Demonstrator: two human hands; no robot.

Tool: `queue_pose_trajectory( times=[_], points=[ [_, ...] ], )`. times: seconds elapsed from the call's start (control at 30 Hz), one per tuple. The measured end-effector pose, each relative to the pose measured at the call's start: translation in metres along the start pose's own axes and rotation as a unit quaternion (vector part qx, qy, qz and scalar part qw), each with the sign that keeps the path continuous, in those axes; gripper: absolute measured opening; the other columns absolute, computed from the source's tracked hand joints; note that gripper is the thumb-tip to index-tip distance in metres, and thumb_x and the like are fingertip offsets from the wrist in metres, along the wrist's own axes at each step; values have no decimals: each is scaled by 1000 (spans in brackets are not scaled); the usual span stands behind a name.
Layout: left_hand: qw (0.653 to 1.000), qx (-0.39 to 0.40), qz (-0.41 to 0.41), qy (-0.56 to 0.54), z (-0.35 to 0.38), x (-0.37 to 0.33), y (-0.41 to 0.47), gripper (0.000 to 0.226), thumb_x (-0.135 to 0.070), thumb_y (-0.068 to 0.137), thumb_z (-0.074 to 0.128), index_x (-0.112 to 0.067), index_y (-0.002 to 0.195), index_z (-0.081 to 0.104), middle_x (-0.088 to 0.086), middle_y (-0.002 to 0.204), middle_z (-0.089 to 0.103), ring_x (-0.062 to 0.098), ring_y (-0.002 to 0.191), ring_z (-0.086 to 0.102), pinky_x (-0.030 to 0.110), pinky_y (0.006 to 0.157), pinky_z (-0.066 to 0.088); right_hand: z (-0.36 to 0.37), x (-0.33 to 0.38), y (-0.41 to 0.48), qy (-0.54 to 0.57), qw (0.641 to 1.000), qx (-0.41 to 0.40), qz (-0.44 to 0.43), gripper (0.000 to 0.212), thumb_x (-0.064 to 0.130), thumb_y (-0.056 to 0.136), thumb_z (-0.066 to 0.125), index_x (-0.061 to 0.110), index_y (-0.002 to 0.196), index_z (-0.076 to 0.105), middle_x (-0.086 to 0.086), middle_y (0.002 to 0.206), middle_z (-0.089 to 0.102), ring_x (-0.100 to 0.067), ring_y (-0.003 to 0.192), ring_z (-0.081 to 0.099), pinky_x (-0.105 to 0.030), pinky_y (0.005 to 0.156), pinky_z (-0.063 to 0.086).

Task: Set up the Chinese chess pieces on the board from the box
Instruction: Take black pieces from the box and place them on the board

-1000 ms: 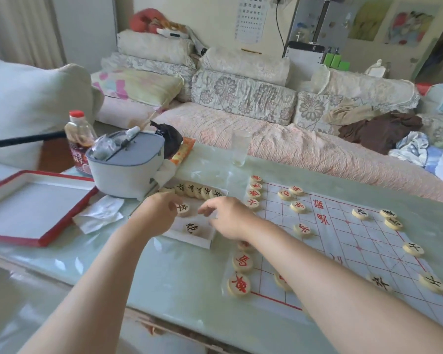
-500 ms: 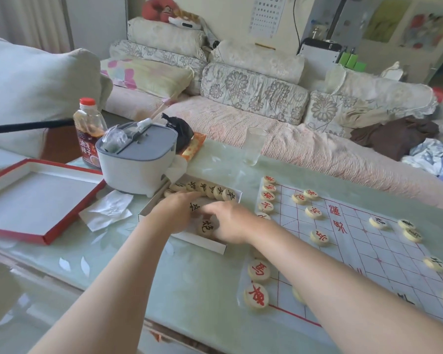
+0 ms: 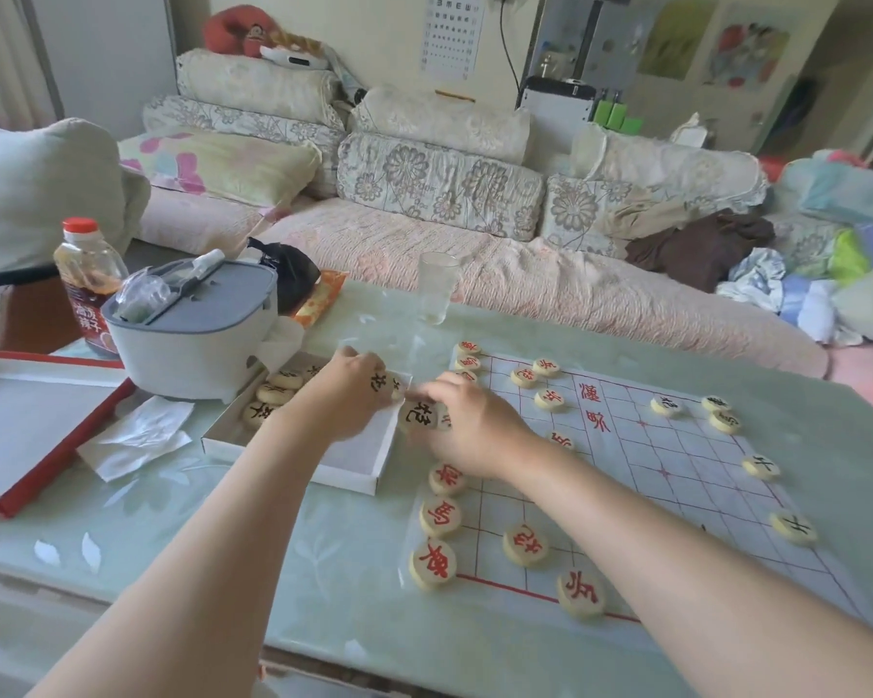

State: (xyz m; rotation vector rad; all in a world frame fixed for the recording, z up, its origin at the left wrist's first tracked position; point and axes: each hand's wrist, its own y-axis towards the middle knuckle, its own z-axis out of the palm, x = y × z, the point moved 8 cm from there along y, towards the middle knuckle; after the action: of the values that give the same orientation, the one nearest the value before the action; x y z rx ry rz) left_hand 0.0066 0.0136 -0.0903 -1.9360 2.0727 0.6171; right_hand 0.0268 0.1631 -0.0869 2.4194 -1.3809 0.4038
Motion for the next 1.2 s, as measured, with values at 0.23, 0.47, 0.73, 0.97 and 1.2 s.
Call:
queue_pose_trajectory(
  times=[0.23,0.47,0.73,0.97,1.2],
  points=[
    [997,5,76,-22,23,-89,0,36,-24,91,58,-17,123,43,3,116,44,26,93,55,32,75,41,-44,-63,-57,-16,997,-21,67,47,48,86,70,35,130,58,9,131,55,-15,121,55,-37,98,46],
    [989,66,132,-23,66,-187,-17,48,-35,90,61,-20,132,42,1,126,52,16,95,47,28,78,39,-93,-141,-122,0,988,-55,143,55,46,87,69,32,138,54,10,136,55,-9,120,54,-27,99,41],
    [967,175,175,-65,134,-259,-41,42,-32,85,68,-30,122,47,0,120,55,19,94,56,29,74,46,-120,-221,-211,-9,968,-35,247,45,39,88,69,30,131,59,10,129,55,-11,117,53,-24,95,38],
    [956,215,182,-81,170,-284,-70,50,-37,86,66,-29,129,43,-7,116,57,13,90,59,30,78,53,-122,-256,-271,3,957,6,291,26,41,80,74,34,104,64,17,107,62,-6,102,57,-13,76,41],
    [953,212,196,-88,180,-291,-88,38,-35,85,68,-29,119,50,-7,111,55,12,89,57,27,69,54,-105,-255,-288,-4,958,34,286,38,47,79,73,34,114,65,17,108,59,-8,104,58,-27,94,48]
  ],
)
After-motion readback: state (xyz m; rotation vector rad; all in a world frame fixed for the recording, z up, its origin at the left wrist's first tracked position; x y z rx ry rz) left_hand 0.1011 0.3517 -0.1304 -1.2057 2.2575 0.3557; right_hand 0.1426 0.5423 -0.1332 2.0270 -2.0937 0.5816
